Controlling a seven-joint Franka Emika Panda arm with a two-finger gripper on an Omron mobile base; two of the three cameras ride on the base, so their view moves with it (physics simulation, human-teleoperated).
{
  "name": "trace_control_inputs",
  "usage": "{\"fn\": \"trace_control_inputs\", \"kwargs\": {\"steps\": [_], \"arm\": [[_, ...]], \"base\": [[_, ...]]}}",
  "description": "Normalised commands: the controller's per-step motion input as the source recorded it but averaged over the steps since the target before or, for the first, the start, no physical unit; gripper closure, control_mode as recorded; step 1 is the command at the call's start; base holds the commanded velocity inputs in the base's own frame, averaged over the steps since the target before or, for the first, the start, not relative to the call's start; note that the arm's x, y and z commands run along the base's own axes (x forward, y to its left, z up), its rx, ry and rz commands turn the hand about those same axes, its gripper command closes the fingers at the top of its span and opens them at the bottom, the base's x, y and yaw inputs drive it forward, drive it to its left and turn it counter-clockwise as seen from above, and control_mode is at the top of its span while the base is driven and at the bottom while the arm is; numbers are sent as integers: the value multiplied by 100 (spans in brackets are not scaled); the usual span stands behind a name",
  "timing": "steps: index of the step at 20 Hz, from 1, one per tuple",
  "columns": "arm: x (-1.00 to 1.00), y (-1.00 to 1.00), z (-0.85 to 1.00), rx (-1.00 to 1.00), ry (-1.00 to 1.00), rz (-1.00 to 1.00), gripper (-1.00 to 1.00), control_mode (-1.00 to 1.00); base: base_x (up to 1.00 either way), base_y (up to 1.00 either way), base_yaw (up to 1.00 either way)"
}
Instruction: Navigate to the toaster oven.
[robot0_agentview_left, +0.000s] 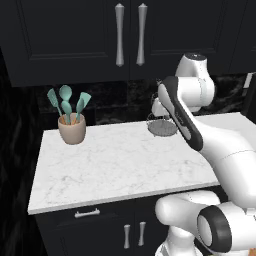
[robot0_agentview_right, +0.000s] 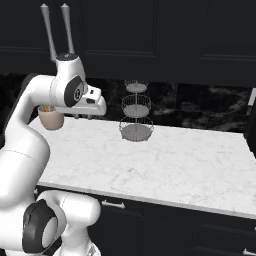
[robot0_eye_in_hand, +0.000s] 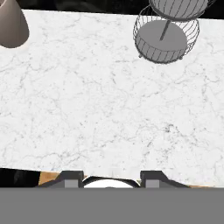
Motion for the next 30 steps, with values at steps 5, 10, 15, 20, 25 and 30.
{"fn": "trace_control_inputs", "kwargs": {"steps": [5, 10, 15, 20, 25, 30], "arm": [[-41, -9, -4, 0, 0, 0, -100, -100], [-72, 0, -28, 0, 0, 0, -100, -100], [-63, 0, -35, 0, 0, 0, -100, -100], [-41, -8, -20, 0, -1, 0, -100, 100], [0, 0, 0, 0, 0, 0, -100, 100], [0, 0, 0, 0, 0, 0, -100, 100]], "base": [[0, 0, 0], [0, 0, 0], [0, 0, 0], [-13, -6, -1], [-69, -44, -17], [-44, -66, -42]]}}
